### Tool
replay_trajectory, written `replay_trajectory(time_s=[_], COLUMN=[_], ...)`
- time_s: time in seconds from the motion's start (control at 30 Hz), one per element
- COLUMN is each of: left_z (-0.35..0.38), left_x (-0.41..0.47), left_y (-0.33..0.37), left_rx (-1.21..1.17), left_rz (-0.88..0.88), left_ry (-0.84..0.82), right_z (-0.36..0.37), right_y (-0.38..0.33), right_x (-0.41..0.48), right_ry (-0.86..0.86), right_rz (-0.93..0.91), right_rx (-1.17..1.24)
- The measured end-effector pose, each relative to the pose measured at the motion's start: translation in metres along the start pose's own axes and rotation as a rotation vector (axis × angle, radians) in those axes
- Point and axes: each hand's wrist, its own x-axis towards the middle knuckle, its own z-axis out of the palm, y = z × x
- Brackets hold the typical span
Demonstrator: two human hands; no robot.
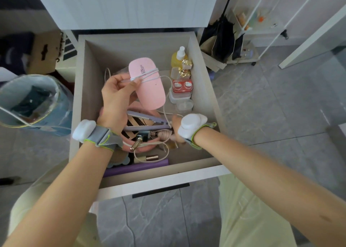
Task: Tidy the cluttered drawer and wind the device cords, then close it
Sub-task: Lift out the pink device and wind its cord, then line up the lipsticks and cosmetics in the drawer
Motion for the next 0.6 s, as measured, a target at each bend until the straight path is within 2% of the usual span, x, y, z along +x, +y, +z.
replay_trajectory(time_s=[0.13,0.23,0.37,0.5,0.6], left_z=[-0.002,-0.001,-0.003,-0.001,0.004], left_x=[0.002,0.004,0.005,-0.002,-0.011], left_y=[-0.004,-0.007,-0.009,-0.012,-0.016], left_rx=[0.055,0.104,0.193,0.449,0.584], left_rz=[-0.055,-0.102,-0.145,-0.202,-0.310], left_ry=[0.009,0.004,-0.057,-0.252,-0.480], right_z=[-0.038,-0.057,-0.055,-0.063,-0.070], right_y=[0.008,0.009,0.010,0.010,0.012], right_x=[-0.004,-0.003,0.010,0.010,0.011], right_ry=[0.098,0.055,0.043,-0.013,-0.086], right_rz=[-0.028,-0.059,-0.107,-0.232,-0.224], right_rx=[-0.185,-0.401,-0.544,-0.930,-1.236])
